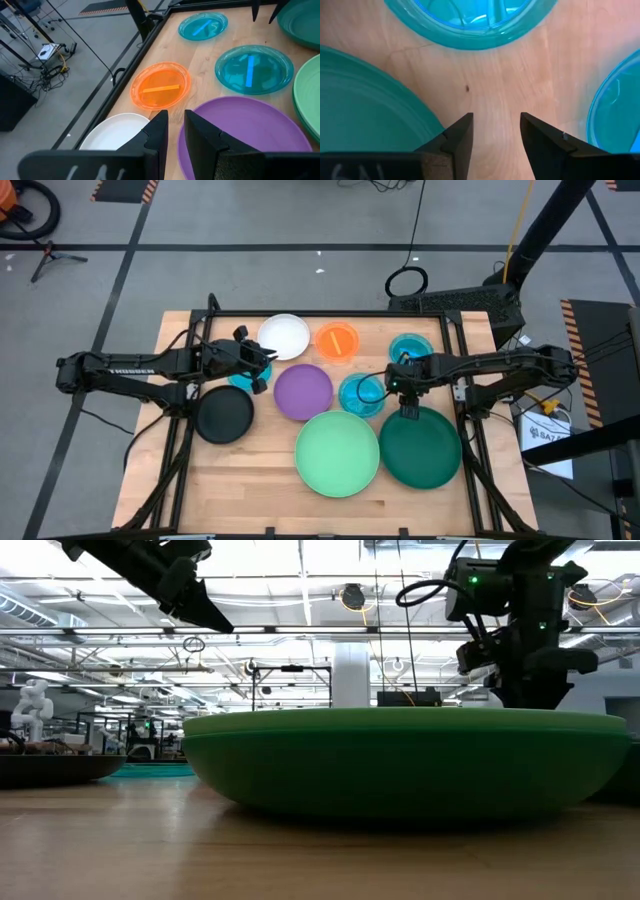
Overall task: Stack plastic plates
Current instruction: Stack the dark green plate on top of the light green plate
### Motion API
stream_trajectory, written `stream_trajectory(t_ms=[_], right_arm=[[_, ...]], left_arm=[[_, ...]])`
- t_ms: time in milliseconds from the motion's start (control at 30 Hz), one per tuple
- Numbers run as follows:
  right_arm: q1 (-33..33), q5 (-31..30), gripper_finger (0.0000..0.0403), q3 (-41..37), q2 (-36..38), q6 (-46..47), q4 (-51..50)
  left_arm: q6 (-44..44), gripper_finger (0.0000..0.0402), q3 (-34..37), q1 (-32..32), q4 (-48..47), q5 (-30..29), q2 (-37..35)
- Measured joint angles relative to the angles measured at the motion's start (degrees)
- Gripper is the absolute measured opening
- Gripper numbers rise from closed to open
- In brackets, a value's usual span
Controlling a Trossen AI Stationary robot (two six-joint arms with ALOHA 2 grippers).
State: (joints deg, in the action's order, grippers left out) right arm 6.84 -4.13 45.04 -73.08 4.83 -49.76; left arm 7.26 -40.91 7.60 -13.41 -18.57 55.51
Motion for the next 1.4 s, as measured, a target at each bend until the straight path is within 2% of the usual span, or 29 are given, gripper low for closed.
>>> stream_trajectory(t_ms=[333, 633, 900, 1400], right_arm=[[0.1, 5.7, 0.0155, 0.0, 0.2, 0.3, -0.8], [0.1, 5.7, 0.0155, 0.0, 0.2, 0.3, -0.2], [0.1, 5.7, 0.0155, -3.5, 0.1, 0.4, 3.6], [0.1, 6.5, 0.0155, -1.0, 0.2, 1.4, 0.8]], left_arm=[[0.0, 0.0069, 0.0, 0.0, 0.0, 0.0, 0.0], [0.1, 0.0069, 0.0, 0.0, 0.0, 0.0, 0.0], [0.2, 0.0069, 0.0, 0.0, 0.0, 0.0, 0.0], [0.3, 0.0069, 0.0, 0.0, 0.0, 0.0, 0.0]])
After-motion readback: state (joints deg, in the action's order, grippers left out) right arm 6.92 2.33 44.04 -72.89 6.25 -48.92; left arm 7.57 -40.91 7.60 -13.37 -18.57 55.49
